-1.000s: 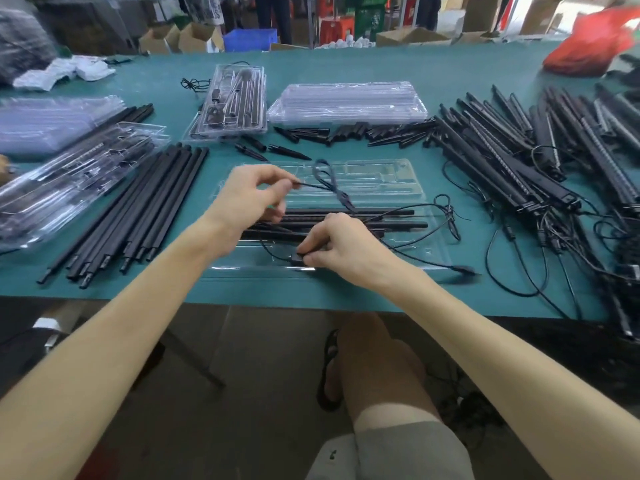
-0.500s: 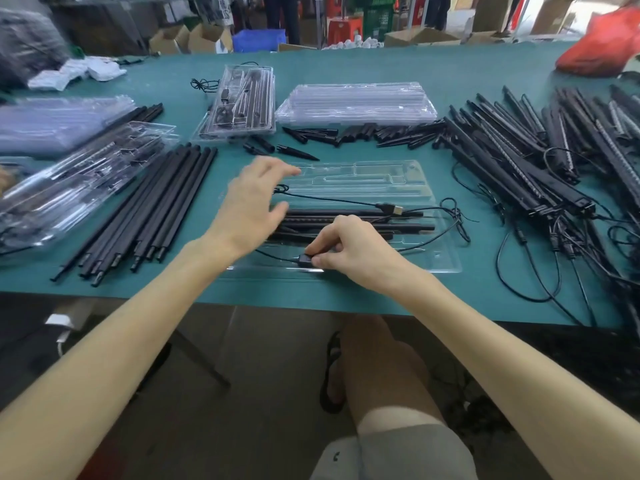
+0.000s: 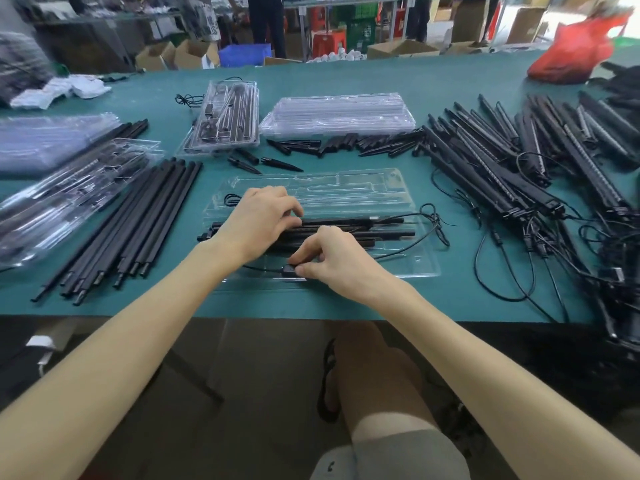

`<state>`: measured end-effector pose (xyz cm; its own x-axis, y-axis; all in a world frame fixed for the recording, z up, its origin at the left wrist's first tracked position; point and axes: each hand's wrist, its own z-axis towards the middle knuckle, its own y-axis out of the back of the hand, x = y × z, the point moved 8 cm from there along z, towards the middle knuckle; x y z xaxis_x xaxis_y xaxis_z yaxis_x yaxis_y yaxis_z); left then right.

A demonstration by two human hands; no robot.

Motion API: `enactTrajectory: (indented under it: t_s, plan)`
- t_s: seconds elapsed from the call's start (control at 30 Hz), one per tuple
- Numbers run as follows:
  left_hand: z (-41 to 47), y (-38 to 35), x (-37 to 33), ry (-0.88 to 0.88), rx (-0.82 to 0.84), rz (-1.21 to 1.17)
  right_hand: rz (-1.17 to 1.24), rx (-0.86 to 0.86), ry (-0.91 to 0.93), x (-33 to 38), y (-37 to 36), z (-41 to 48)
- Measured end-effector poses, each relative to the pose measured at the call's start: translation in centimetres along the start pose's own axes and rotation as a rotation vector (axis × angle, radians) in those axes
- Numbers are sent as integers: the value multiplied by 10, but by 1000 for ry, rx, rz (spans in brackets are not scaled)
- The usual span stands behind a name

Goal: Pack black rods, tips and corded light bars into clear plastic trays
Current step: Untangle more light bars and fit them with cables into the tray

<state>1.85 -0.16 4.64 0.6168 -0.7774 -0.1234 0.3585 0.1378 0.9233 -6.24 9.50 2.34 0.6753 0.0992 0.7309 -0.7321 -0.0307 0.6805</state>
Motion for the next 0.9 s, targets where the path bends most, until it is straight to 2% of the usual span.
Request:
enactTrajectory:
  t_s: [0.1, 0.17, 0.3, 0.37, 0.43, 0.5, 0.57, 0.63, 0.73, 0.8, 0.9]
  plan:
    - [-2, 5, -4, -24, -53, 37, 6, -7, 1, 1, 0, -1]
    - [-2, 16, 3, 29, -140, 97, 11, -10, 1, 0, 1, -1]
    - [-9, 42, 50, 414, -246, 274, 36, -13, -11, -1, 1, -2]
    - [-15, 44, 57, 508, -235, 293, 38, -17, -11, -1, 1, -2]
    - [-11, 34, 36, 358, -162, 182, 43, -24, -14, -2, 2, -2]
    - [-8, 17, 1, 172, -24, -75, 43, -34, -20, -3, 2, -2]
    - [-10, 1, -29, 83, 98, -241, 34, -59, -12, -5, 3, -3]
    - [-10, -7, -42, 76, 92, -292, 18, -98, 12, -5, 8, -7]
    - [-15, -8, -39, 191, 24, -336, 63, -125, 11, -13, 22, -14]
    - [-21, -12, -42, 195, 18, -312, 111, -163, 7, -20, 39, -19]
    - [-28, -23, -53, 149, 24, -216, 78, -364, -19, -37, 80, -30]
